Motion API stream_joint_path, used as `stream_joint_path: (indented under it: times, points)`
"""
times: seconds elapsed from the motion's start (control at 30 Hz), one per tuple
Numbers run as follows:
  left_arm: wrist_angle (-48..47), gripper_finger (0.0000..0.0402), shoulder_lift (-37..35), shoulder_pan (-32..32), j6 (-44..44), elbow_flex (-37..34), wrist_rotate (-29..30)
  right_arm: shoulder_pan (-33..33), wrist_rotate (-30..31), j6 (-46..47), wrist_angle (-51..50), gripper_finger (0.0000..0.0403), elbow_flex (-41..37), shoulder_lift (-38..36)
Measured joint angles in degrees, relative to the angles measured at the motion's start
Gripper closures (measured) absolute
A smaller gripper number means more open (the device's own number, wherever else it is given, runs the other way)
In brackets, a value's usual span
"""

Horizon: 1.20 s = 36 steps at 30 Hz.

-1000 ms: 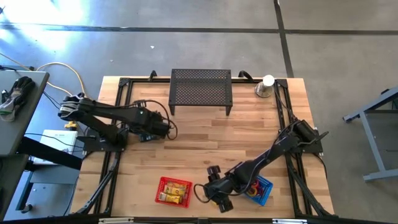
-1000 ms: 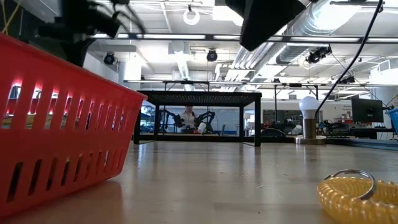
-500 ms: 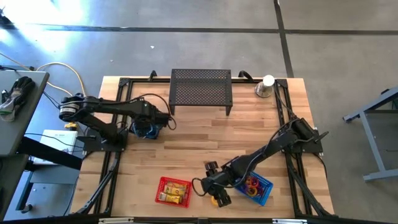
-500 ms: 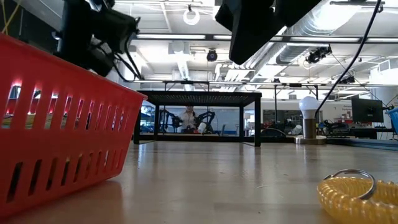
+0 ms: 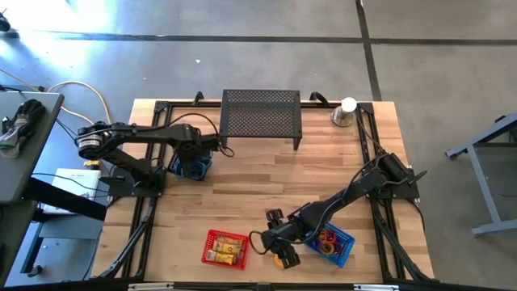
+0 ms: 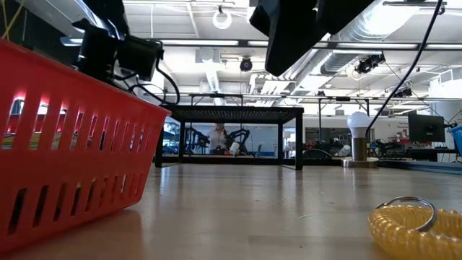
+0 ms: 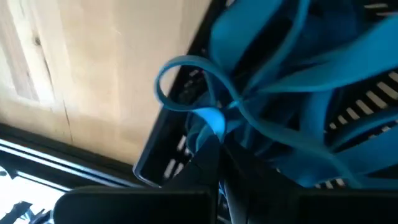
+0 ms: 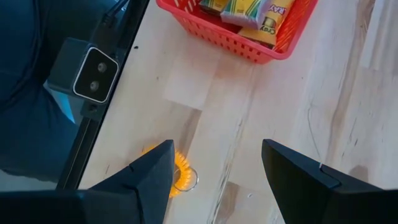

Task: Pick & Place Office Desk Supplies
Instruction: Put the blue rubber band into the black bin

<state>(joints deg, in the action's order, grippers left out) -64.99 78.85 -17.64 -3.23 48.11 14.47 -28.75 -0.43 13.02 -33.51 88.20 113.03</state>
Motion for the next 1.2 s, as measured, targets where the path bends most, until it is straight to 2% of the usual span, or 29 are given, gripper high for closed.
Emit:
stream_joint_path:
  times: [0.1,0.23,0.33,0.67,1.07,1.2]
  points:
    - [2.5,0.0401,0.2,-2.1,-1.8,-0.5,-0.3,0.2,0.0,-0.3,-0.1,0.0173,0.0,0.0]
    - [5.9,0.0401,1.8,-5.2,-4.1,-0.6,-5.1,0.3,0.0,-0.7,-0.1,0.0173,0.0,0.0]
    - [6.8,0.0401,3.9,-6.7,-4.8,-0.6,-6.2,0.3,0.0,-0.8,-0.1,0.0173,0.0,0.0]
    - [6.4,0.0401,11.7,-7.8,-5.6,-0.5,-8.2,0.3,0.0,-0.9,-0.8,0.0173,0.0,0.0]
    - [5.0,0.04,5.5,-7.2,-1.8,-0.6,-8.6,1.2,-1.0,-1.3,-1.0,0.0173,0.0,0.0]
    - [5.0,0.0386,3.9,-7.3,1.6,-0.6,-7.6,1.6,-1.3,-1.4,-1.0,0.0173,0.0,0.0]
